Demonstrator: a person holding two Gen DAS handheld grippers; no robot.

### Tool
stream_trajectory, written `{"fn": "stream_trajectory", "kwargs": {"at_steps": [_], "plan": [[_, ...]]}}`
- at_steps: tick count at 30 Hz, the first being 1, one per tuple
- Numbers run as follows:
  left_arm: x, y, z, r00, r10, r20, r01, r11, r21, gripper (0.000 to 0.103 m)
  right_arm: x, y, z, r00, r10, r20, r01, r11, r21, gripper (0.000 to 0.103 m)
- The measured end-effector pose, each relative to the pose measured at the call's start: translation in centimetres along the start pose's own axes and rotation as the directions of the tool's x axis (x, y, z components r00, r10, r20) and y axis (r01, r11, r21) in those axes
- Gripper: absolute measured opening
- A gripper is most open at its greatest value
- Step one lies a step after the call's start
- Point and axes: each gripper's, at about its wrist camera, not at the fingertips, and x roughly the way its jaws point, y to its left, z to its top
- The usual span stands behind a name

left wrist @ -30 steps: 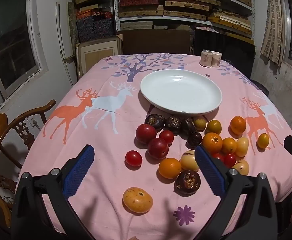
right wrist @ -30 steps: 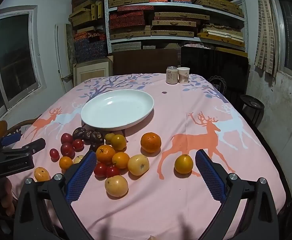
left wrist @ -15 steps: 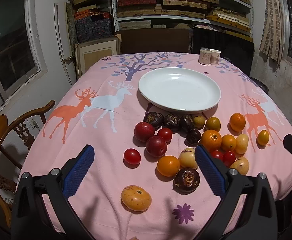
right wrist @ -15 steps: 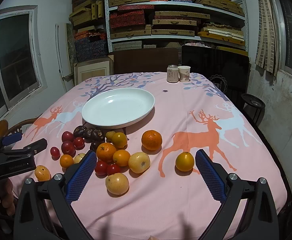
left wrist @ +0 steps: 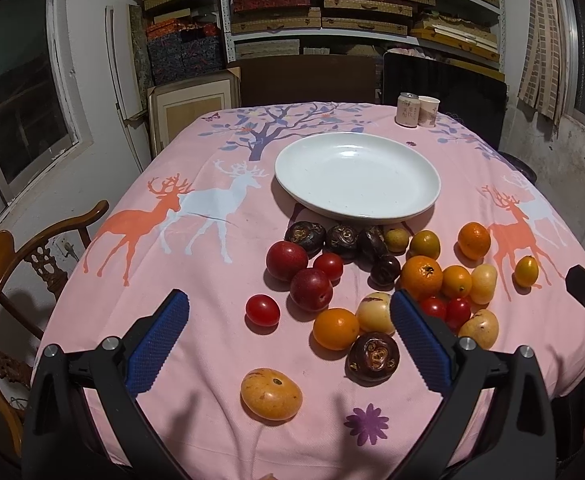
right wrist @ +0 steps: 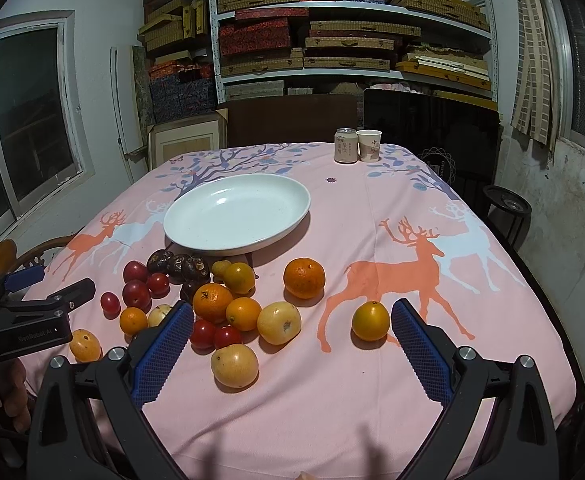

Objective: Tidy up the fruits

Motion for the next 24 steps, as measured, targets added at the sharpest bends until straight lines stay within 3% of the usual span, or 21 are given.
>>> {"fn": "stream_trajectory", "kwargs": {"at_steps": [24], "plan": [[-0.14, -0.01, 0.22, 1.0, -0.001, 0.006, 0.001, 1.0, -0.007, 0.099, 0.28, 0.21, -0.46, 1.0, 0.002, -0.001, -0.002, 1.0, -0.002, 0.099]]}}
